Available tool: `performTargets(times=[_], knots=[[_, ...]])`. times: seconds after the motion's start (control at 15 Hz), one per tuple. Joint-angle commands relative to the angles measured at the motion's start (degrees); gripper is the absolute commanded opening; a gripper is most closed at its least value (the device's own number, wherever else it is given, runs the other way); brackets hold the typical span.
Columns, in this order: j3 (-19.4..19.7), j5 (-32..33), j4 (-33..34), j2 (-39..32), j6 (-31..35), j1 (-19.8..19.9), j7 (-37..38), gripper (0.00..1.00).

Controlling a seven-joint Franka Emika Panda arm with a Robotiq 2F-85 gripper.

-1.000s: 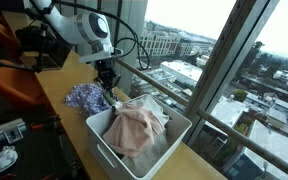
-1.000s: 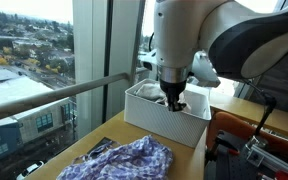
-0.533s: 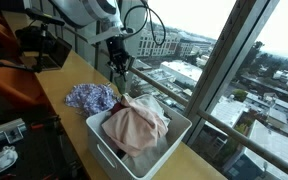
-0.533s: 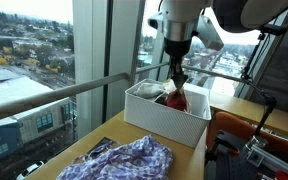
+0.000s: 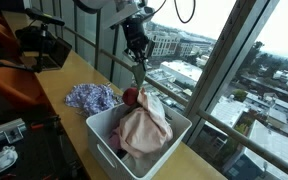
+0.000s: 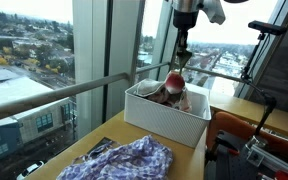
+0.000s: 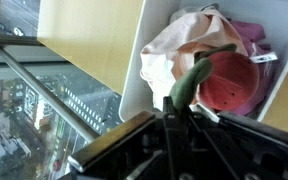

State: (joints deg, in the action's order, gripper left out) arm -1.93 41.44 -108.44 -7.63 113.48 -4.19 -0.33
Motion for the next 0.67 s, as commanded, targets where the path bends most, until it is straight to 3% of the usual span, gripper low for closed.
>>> performTargets(times=[0.0,0.6], knots=[[0.9,0.8,2.2,0.3,-1.3,1.2,-1.4,0.01],[2.1,0.3,2.1,-3.1,0.2,3.1,-1.6,0.01]])
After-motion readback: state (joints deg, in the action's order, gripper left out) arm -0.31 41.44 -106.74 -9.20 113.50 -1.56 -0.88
